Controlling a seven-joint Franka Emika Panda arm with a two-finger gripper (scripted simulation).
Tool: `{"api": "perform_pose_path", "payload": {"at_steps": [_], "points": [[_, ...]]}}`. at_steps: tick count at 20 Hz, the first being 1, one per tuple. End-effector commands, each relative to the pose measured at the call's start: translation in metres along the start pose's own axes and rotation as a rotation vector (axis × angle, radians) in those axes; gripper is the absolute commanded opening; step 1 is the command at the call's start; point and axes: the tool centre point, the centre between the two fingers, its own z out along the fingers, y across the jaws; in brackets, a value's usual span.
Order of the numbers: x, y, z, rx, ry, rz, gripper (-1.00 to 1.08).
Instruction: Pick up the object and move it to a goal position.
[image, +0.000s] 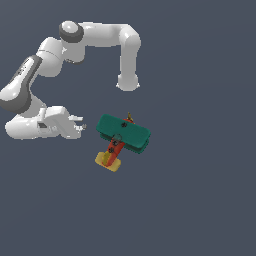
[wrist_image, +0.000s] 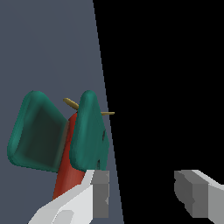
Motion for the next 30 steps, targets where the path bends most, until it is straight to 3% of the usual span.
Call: {"api": "perform_pose_path", "payload": {"at_steps": [1,13,30], "points": [[-0.003,-0.015,0.010,-0.013,0.022,-0.014,0.28],[-0.009,-0.054,0.040,-0.050,0.080,-0.048,0.28],[-0.007,-0.056,0.062,-0.053,0.083,-0.049,0.28]]}}
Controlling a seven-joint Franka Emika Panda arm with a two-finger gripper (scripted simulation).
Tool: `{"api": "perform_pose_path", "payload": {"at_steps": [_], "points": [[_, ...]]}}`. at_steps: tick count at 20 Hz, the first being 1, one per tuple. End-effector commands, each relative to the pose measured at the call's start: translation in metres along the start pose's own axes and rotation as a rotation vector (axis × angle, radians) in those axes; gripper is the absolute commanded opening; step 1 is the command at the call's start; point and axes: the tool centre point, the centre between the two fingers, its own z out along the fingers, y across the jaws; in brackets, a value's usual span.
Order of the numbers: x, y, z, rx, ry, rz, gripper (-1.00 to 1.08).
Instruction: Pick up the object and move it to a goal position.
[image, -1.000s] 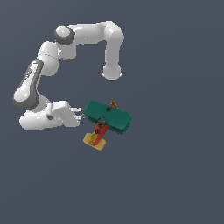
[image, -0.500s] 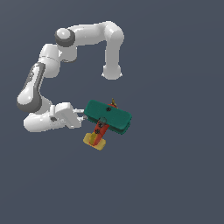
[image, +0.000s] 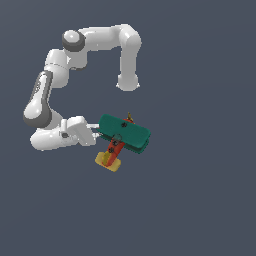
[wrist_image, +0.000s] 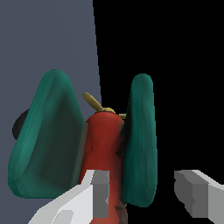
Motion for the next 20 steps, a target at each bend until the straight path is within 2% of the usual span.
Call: {"api": "perform_pose_path", "payload": {"at_steps": [1,9,10,20], "points": [[0.000,0.000,0.007,0.000,0.000,0.000,0.28],[0.000,0.000,0.018,0.000,0.000,-0.001,0.28],[0.000,0.000,0.018,0.000,0.000,-0.001,-1.00],[0.000,0.000,0.018,0.000,0.000,0.000,-1.00]]}}
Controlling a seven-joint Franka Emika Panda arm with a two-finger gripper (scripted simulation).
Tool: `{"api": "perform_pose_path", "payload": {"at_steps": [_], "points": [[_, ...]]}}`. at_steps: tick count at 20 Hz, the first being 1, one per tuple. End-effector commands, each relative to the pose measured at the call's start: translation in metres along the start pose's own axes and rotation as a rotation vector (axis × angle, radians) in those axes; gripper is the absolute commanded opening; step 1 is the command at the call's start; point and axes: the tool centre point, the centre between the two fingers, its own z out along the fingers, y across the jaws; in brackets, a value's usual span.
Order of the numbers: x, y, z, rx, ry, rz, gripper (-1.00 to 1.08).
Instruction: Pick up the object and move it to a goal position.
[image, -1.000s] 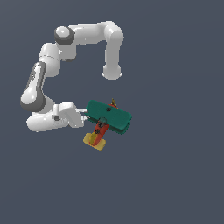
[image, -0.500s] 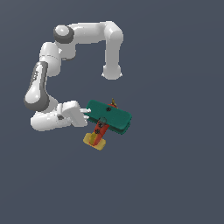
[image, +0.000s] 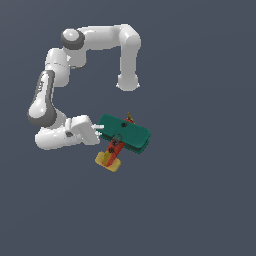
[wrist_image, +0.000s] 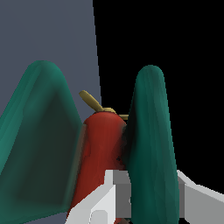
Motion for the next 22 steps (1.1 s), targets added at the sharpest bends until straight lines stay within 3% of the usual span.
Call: {"api": "perform_pose_path", "payload": {"at_steps": [1,7,12,22], "points": [[0.000,0.000,0.000,0.000,0.000,0.000,-1.00],[0.003,0.013,0.002,0.000,0.001,0.000,-1.00],[0.008,0.040,0.007,0.001,0.001,0.001,-1.00],[0.030,0.152,0.025,0.004,0.005,0.006,-1.00]]}}
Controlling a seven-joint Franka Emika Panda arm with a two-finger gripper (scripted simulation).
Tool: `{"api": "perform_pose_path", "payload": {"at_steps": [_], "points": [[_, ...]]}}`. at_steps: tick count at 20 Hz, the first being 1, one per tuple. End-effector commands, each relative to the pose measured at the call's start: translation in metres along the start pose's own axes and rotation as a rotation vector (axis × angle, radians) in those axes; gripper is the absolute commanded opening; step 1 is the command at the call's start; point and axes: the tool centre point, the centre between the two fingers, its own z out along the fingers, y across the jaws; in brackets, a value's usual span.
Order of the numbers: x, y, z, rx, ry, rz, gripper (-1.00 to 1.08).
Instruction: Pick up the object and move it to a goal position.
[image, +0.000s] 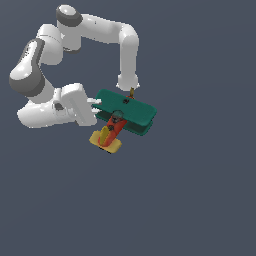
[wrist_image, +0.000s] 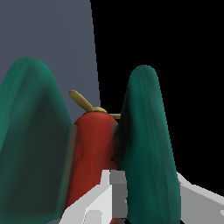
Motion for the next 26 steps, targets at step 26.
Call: {"api": "perform_pose_path", "payload": {"at_steps": [26], "points": [[0.046,0.269,0.033,-0.005,-0.001,-0.008,-1.00]]}}
